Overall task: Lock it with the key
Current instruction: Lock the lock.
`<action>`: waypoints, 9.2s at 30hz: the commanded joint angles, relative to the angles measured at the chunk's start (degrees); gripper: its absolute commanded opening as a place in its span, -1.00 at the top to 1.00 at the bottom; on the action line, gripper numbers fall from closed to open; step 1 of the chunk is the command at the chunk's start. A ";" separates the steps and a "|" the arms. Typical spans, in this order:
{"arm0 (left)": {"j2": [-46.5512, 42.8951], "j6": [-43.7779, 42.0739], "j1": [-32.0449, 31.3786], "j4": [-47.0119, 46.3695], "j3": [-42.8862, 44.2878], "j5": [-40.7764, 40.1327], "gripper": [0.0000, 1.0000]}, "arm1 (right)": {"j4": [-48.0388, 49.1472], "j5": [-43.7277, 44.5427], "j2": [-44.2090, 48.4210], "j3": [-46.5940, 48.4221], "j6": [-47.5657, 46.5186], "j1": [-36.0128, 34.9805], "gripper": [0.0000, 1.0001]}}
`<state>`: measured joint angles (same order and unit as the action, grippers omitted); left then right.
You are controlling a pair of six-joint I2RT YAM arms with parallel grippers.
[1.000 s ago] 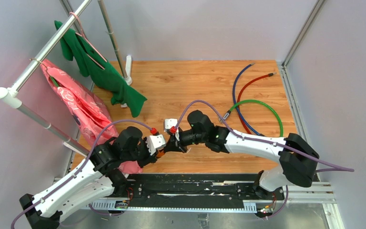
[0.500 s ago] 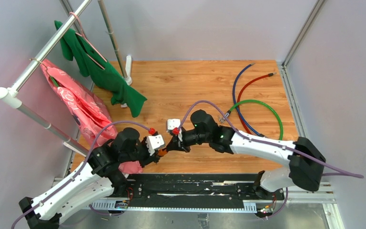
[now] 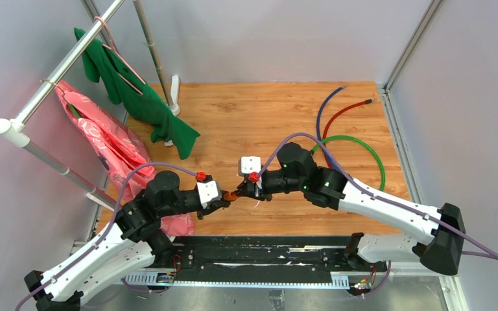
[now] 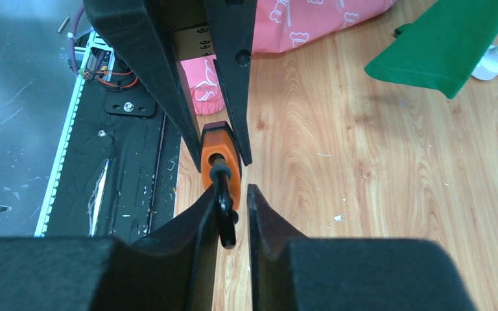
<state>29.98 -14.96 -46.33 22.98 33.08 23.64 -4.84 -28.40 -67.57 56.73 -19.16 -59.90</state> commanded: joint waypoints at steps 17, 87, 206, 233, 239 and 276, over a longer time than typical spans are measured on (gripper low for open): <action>-0.62 -2.96 -0.48 -8.93 2.17 6.38 1.00 | -8.12 4.19 6.84 4.14 -3.81 -0.48 -0.27; 2.27 -38.79 -2.41 -40.22 -2.18 -17.88 -0.72 | 29.37 42.24 3.70 5.16 35.48 -0.44 1.00; 6.43 -30.36 2.75 -10.49 8.37 -3.10 1.00 | -2.82 11.34 3.93 7.95 33.58 3.18 1.00; 7.50 -26.37 0.83 -22.20 6.17 -9.79 1.00 | 17.24 7.29 -2.97 1.25 45.19 4.57 1.00; 8.10 -19.42 0.62 -26.96 7.31 -9.43 1.00 | 21.65 8.83 -4.29 -1.25 43.77 3.52 1.00; 8.01 -3.78 0.70 -33.69 9.87 -16.82 1.00 | 41.63 20.40 -8.81 -14.01 43.35 -1.30 1.00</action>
<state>38.41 -27.09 -44.07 7.20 38.54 4.49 36.38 -7.77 -72.12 47.86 25.78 -57.04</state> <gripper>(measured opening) 0.500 0.037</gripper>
